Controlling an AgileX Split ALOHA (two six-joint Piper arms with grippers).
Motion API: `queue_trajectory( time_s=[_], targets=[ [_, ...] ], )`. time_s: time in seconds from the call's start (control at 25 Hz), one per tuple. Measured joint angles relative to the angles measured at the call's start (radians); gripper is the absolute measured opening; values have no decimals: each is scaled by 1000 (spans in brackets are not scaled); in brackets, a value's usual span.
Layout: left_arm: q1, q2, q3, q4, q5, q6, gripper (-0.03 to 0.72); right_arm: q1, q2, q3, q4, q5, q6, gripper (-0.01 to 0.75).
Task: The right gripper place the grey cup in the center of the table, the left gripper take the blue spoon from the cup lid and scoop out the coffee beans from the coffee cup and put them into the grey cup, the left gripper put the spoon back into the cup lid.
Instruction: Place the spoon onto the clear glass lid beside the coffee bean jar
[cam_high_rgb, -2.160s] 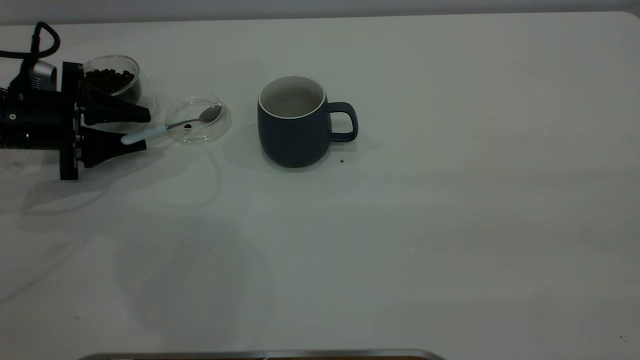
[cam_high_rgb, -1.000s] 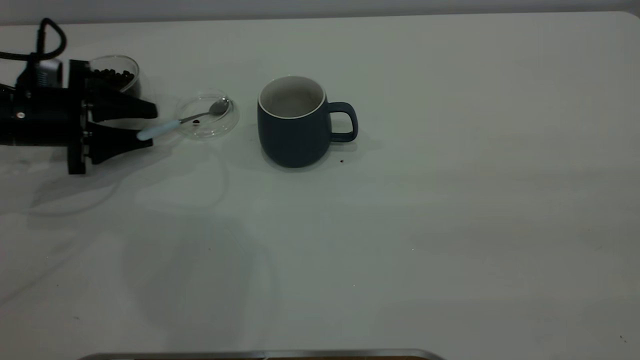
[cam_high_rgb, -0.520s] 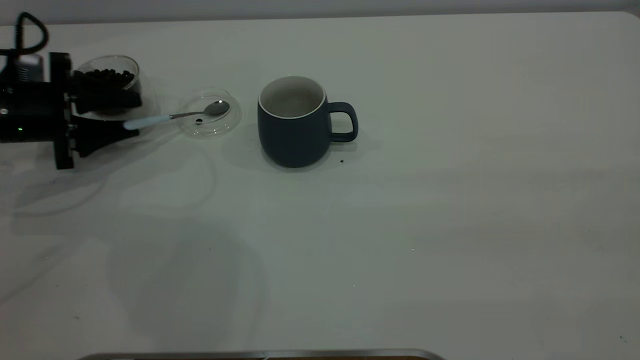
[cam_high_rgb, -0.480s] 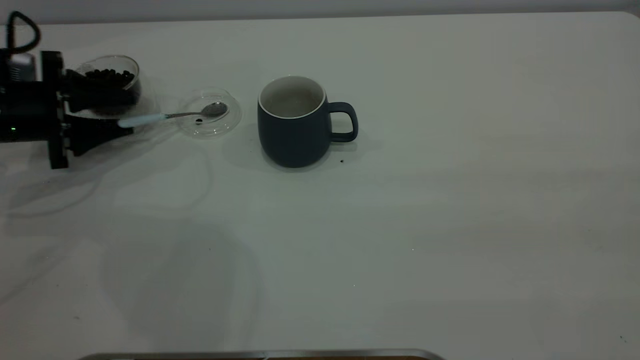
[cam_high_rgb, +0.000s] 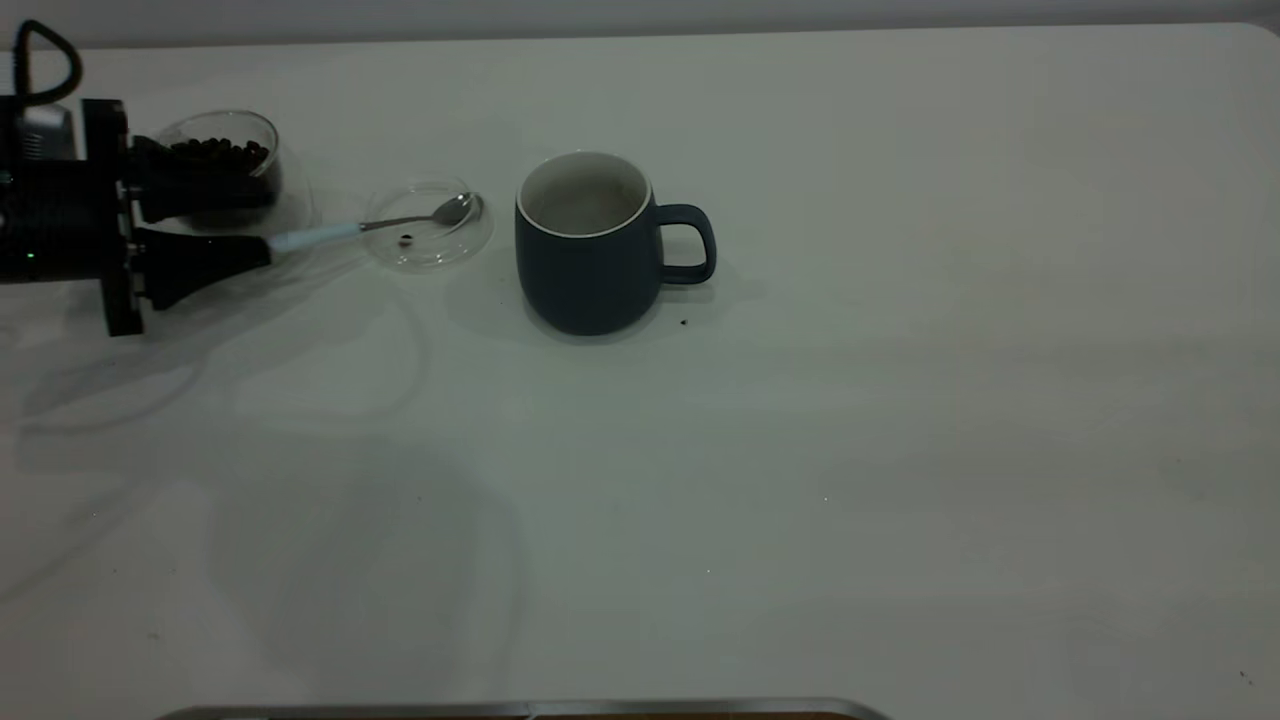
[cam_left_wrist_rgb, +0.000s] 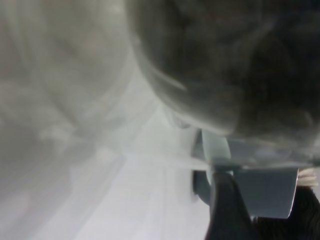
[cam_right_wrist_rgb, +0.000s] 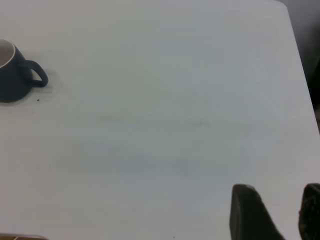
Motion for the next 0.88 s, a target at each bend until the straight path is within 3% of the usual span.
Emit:
queue_trajectory(
  time_s=[0.36,0.72,0.88],
  targets=[
    [35,0,0,70,52,-5,500,0,0,0,0,0,0,281],
    [166,-8,0,238,87,-129,500,0,0,0,0,0,0,281],
    [154,-83,0,330,88,-183,500,0,0,0,0,0,0,281]
  ],
)
